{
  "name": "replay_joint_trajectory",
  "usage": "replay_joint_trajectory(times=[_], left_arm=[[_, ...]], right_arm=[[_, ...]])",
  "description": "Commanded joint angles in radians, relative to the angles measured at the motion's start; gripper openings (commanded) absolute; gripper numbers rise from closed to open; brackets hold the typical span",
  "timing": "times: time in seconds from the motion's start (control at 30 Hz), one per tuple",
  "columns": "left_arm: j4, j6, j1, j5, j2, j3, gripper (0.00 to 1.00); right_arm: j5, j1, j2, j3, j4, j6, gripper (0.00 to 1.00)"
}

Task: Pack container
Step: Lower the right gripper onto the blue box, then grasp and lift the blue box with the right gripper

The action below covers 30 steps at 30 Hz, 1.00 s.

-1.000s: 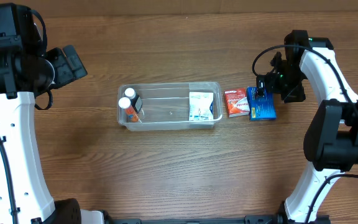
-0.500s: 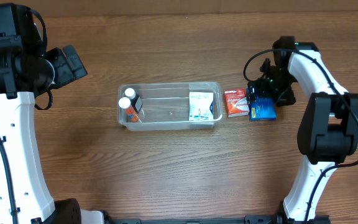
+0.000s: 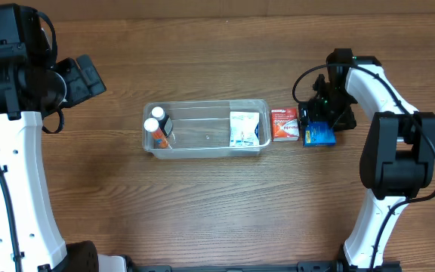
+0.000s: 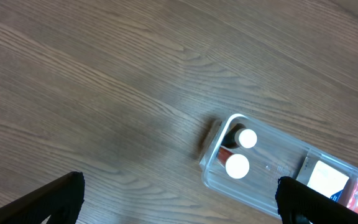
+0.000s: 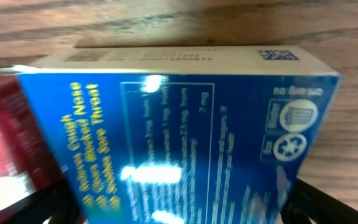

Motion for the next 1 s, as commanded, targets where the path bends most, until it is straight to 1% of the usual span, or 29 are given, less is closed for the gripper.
replay_joint_trajectory(times=[0.0,0.03,0.1,0.2,0.37,0.53,0.67,0.83,0.97], left_arm=[[0.001,0.023,0.004,-0.002,-0.002,0.002,1.0],[0.001,0.023,0.004,-0.002,-0.002,0.002,1.0],[0.001,0.023,0.004,-0.002,-0.002,0.002,1.0],[0.001,0.023,0.004,-0.002,-0.002,0.002,1.0],[0.001,0.023,0.004,-0.002,-0.002,0.002,1.0],[0.001,0.023,0.004,-0.002,-0.002,0.002,1.0],[0.001,0.023,0.004,-0.002,-0.002,0.002,1.0],[0.001,0.023,0.004,-0.002,-0.002,0.002,1.0],[0.001,0.023,0.004,-0.002,-0.002,0.002,1.0]], right_arm=[[0.023,0.001,0.001,-0.033,0.016,0.003,1.0],[0.023,0.001,0.001,-0.034,0.017,0.003,1.0],[0.022,0.001,0.001,-0.034,0.017,0.003,0.95],[0.022,0.001,0.001,-0.034,0.018,0.003,0.83],[0.022,0.001,0.0,-0.034,0.021,0.003,0.79],[0.021,0.001,0.0,-0.024,0.015,0.003,0.7],[0.018,0.001,-0.002,0.027,-0.032,0.003,0.66],[-0.004,0.001,-0.035,0.122,-0.113,0.003,0.66],[-0.029,0.005,-0.105,0.203,-0.181,0.004,0.66]])
